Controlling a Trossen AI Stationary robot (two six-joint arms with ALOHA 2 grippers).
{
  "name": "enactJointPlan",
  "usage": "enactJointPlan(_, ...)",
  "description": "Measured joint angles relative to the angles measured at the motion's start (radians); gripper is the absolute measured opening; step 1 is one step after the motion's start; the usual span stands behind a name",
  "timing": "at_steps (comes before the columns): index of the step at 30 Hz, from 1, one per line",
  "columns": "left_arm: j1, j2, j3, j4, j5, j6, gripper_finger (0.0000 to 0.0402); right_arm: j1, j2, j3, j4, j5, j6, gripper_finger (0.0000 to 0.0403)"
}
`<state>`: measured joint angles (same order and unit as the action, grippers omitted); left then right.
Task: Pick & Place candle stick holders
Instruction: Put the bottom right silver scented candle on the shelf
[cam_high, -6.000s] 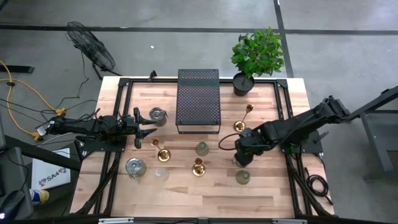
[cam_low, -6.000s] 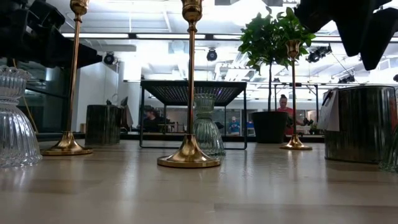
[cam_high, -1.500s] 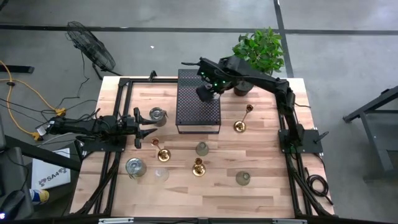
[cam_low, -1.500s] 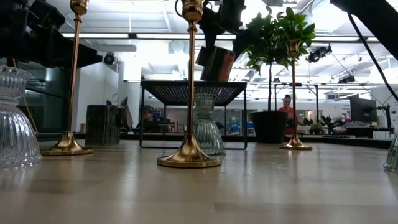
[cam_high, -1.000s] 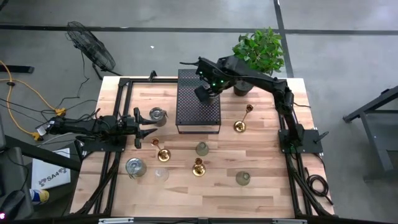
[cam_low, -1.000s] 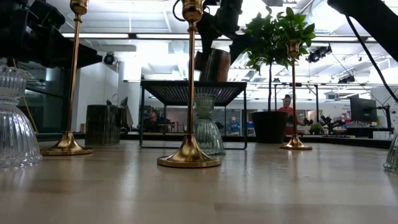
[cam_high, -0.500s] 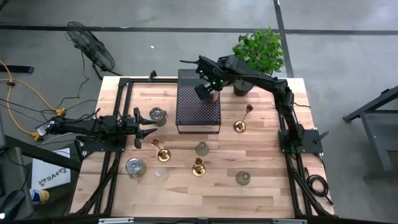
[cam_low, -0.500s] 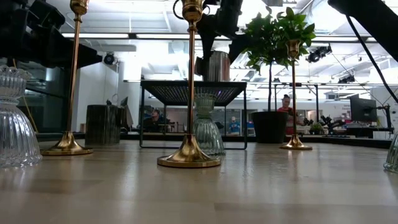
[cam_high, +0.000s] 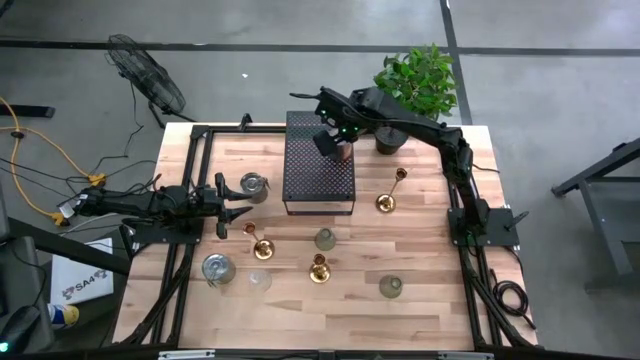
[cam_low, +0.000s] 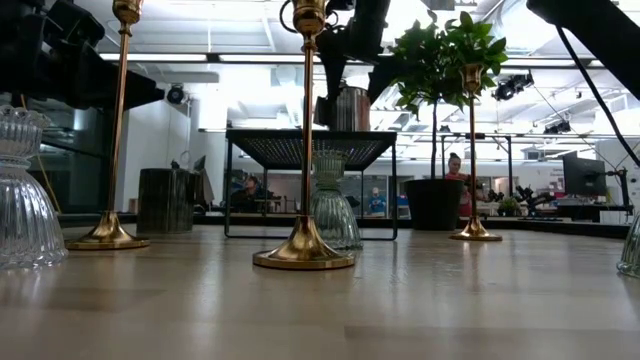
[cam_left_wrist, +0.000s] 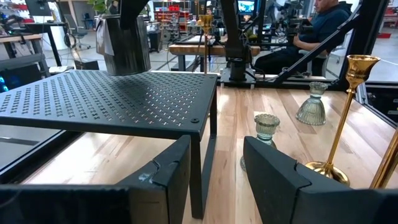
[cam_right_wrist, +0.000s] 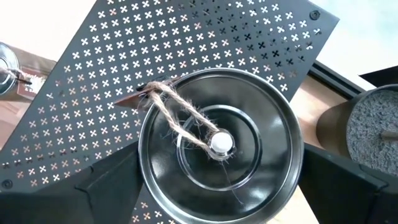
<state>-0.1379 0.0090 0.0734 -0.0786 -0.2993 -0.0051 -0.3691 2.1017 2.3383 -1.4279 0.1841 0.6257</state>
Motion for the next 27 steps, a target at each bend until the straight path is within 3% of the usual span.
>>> enactJointPlan(12,0.0,0.0,0.0,0.0,0.0,0.0,0.0145,0.001,0.0,0.0,0.009,0.023,-0.043,0.037)
enactJointPlan(18,0.0,0.0,0.0,0.0,0.0,0.0,0.0145,0.003,0.0,-0.019,0.068,0.023,-0.054,0.0396)
enactJointPlan(27,0.0,0.0,0.0,0.0,0.0,0.0,0.0145,0.007,-0.004,-0.036,0.096,0.034,-0.058,0.0399)
